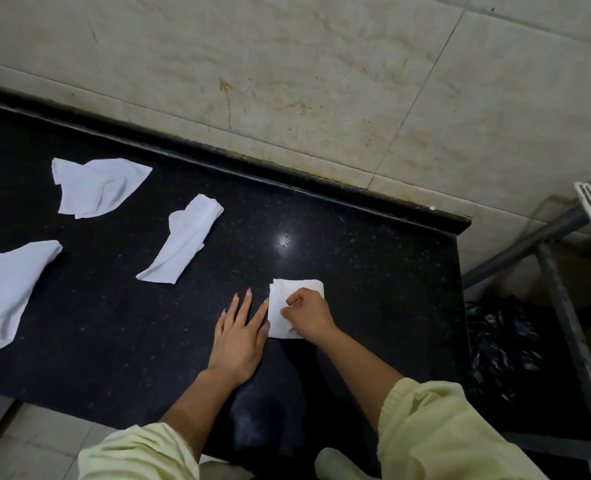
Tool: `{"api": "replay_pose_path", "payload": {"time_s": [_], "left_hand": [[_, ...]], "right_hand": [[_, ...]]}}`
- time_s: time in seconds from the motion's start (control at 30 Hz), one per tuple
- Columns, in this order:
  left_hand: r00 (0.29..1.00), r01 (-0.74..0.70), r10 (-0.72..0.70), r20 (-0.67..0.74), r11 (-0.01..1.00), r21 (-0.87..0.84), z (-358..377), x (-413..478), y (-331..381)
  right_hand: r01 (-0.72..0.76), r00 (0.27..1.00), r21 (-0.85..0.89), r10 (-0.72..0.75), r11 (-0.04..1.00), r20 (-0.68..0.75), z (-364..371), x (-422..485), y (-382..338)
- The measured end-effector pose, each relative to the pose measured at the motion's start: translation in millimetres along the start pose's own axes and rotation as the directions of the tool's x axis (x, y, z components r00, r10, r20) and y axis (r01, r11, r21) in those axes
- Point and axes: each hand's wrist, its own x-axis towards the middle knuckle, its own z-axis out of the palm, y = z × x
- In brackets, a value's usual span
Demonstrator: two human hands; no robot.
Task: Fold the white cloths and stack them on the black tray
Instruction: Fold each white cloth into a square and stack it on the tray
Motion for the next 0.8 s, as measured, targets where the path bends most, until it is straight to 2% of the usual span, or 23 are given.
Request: {"api": "replay_pose_path", "payload": {"time_s": [0.13,0.47,0.6,0.67,0.8], "left_hand": [[1.000,0.000,0.000,0.009,1.000,-0.002,-1.3,-0.1,-1.3],[1.000,-0.009,0.009,0.021,1.000,-0.016,-7.3,-0.8,1.1],[0.999,0.012,-0.013,-0.033,0.999,-0.040,-13.3,-2.8,6.4],[0.995,0.053,-0.060,-0.075,0.994,-0.098,-17.7,-1.8,9.2],[0.968,0.171,-0.222,-0.115,0.923,-0.344,-29.4,7.2,15.3]], "right_hand": [[0.007,0.999,-0.061,-0.005,0.998,0.035,10.2,0.4,3.8],[0.045,0.996,-0.053,-0.041,0.998,0.083,10.4,-2.6,3.2],[0.031,0.999,-0.014,-0.031,0.999,0.024,-8.9,1.0,3.8],[0.007,1.000,0.045,-0.007,0.999,-0.013,-22.0,3.4,5.9],[-0.045,0.995,0.133,0.057,0.990,-0.085,-45.8,5.2,14.2]]}}
